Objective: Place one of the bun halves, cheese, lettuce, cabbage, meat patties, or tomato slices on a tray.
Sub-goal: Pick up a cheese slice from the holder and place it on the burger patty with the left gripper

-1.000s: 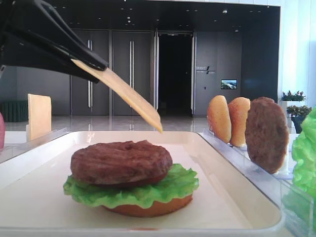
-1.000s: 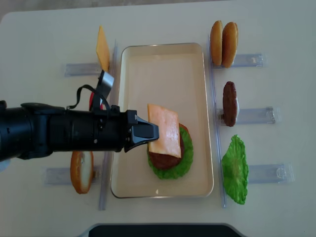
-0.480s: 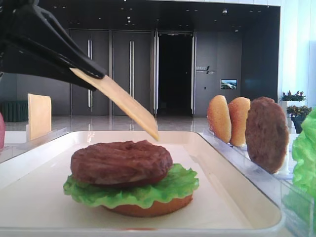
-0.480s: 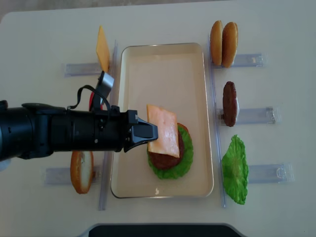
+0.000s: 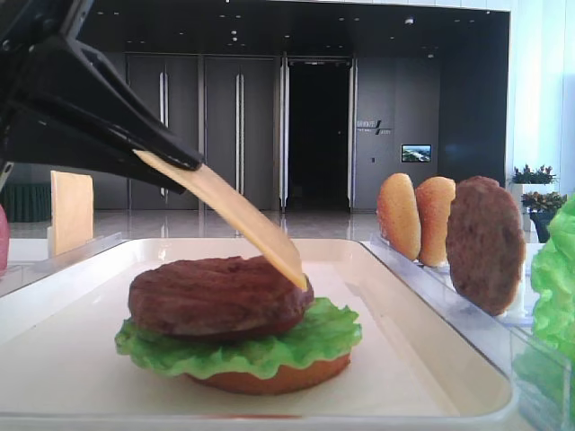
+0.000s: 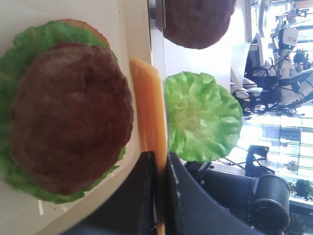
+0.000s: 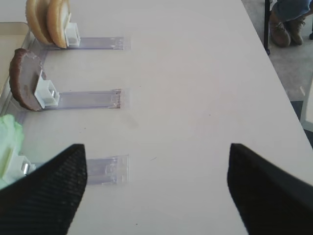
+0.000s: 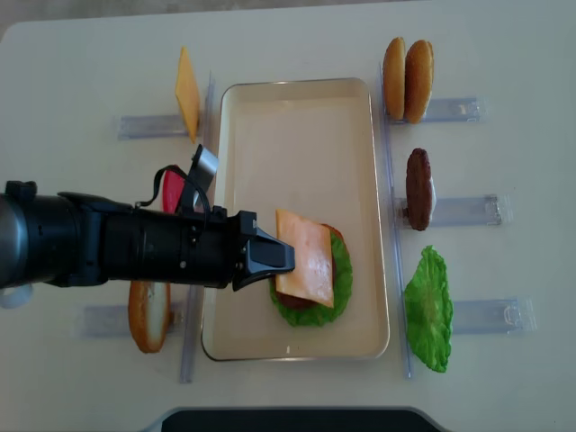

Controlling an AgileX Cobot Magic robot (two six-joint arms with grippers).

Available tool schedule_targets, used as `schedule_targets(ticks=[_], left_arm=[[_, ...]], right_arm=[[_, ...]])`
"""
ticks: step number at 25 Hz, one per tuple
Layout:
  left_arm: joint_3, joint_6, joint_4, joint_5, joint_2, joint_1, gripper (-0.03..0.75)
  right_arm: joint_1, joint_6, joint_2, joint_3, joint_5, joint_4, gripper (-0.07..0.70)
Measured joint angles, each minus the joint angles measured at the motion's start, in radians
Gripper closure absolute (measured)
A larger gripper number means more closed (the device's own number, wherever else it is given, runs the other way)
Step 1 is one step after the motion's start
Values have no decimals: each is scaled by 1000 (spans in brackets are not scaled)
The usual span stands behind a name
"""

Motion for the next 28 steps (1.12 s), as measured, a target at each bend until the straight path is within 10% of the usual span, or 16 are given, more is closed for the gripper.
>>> schedule_targets(ticks=[19,28], left_arm=[[0,3,0,-21,3,0,684],[0,-1,0,-21,3,0,422]], right_arm=[[0,0,0,0,0,0,44],[0,0,0,0,0,0,44]])
